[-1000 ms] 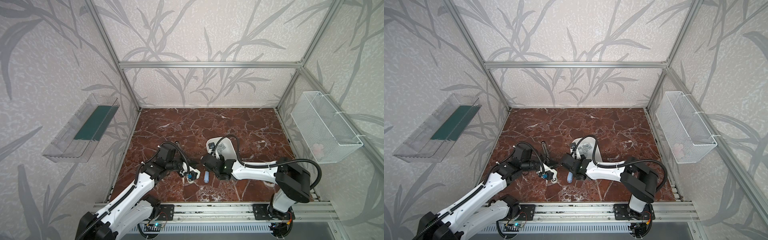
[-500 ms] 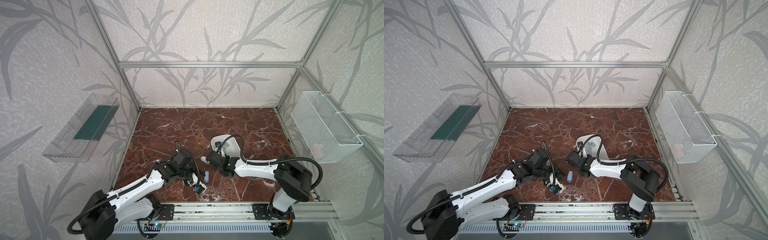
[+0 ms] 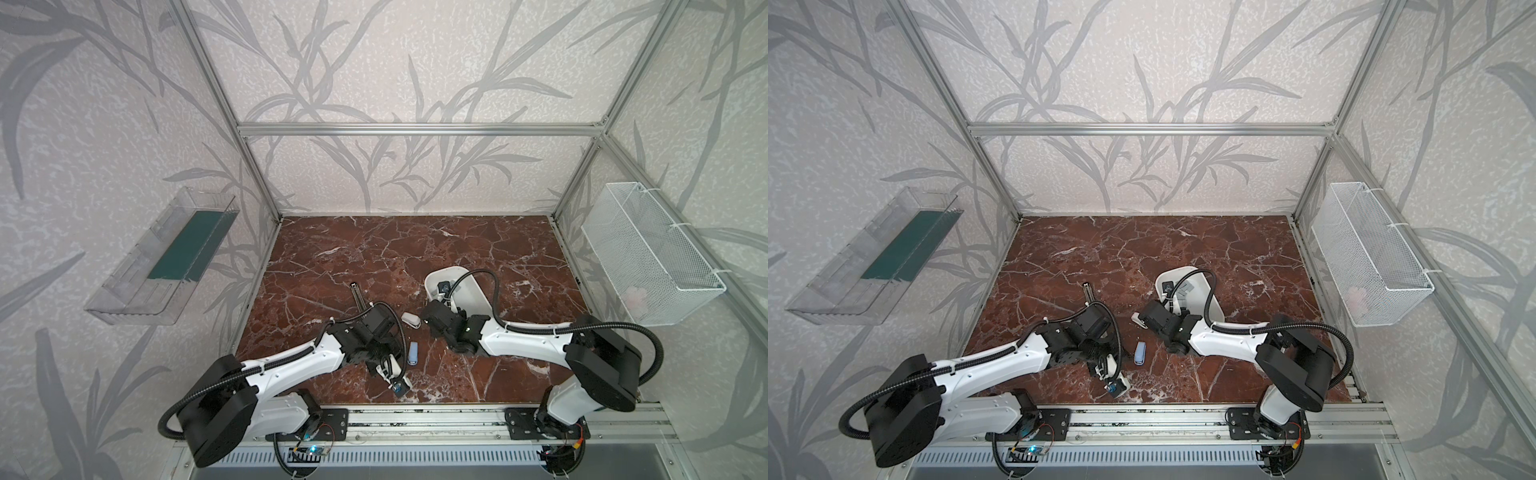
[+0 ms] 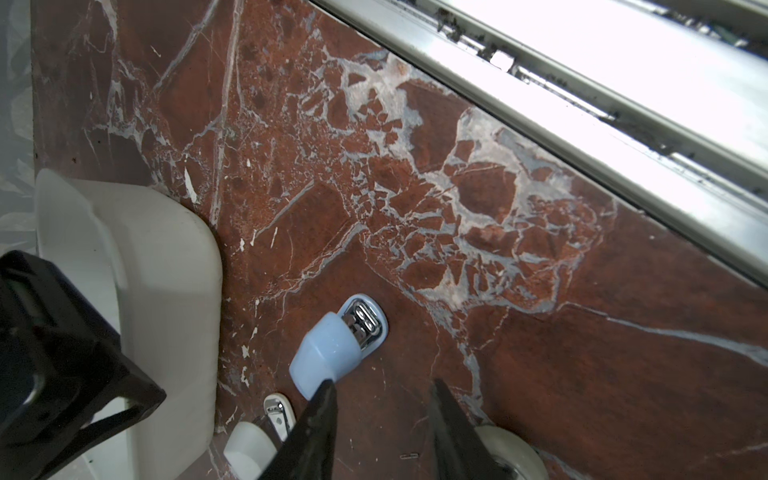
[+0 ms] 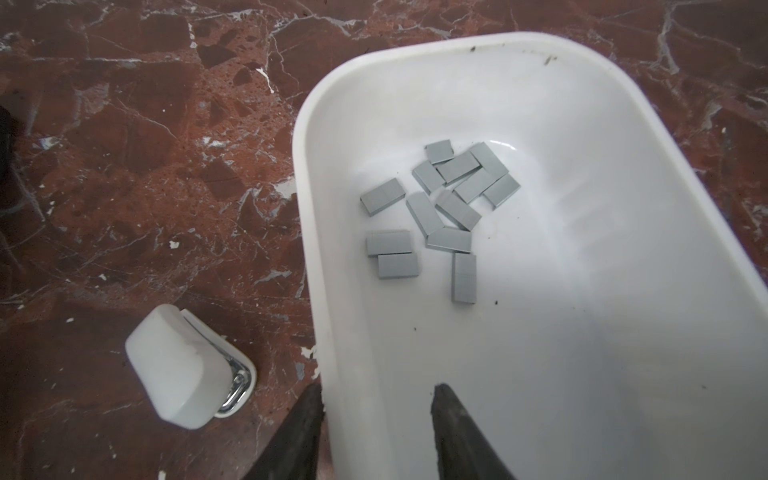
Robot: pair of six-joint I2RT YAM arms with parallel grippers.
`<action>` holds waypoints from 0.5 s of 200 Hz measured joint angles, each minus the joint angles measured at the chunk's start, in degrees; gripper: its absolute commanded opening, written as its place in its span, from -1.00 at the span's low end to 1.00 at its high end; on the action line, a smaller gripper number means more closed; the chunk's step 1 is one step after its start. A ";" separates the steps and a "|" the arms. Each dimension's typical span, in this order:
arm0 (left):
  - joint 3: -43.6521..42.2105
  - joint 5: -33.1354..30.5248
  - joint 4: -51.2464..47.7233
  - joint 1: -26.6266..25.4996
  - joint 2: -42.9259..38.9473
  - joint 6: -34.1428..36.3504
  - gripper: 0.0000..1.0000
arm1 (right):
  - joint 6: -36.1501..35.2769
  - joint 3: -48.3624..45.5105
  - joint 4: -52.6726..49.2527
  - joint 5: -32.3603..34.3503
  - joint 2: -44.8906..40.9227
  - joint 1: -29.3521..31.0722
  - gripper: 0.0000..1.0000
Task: Load the staples into the stapler
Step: 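Lower the left gripper onto the light-blue stapler and grasp it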
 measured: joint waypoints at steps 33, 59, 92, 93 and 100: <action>3.10 -5.64 -0.13 -0.37 3.85 3.89 -0.13 | -0.15 -1.05 0.11 -0.31 -2.45 -0.04 0.06; 6.14 -9.68 -1.07 -0.37 5.33 7.50 -0.12 | -0.48 -2.01 0.48 -0.48 -4.35 -0.44 0.08; 9.35 -12.92 -3.10 -0.72 7.43 12.28 -0.12 | -1.36 -3.58 1.40 -1.46 -6.82 -1.68 0.11; 9.42 -12.92 -3.19 -0.76 7.56 12.48 -0.12 | -1.42 -3.67 1.42 -1.49 -6.97 -1.77 0.11; 9.84 -13.18 -3.54 -1.14 8.20 13.07 -0.12 | -1.46 -4.09 1.57 -1.79 -7.58 -2.10 0.11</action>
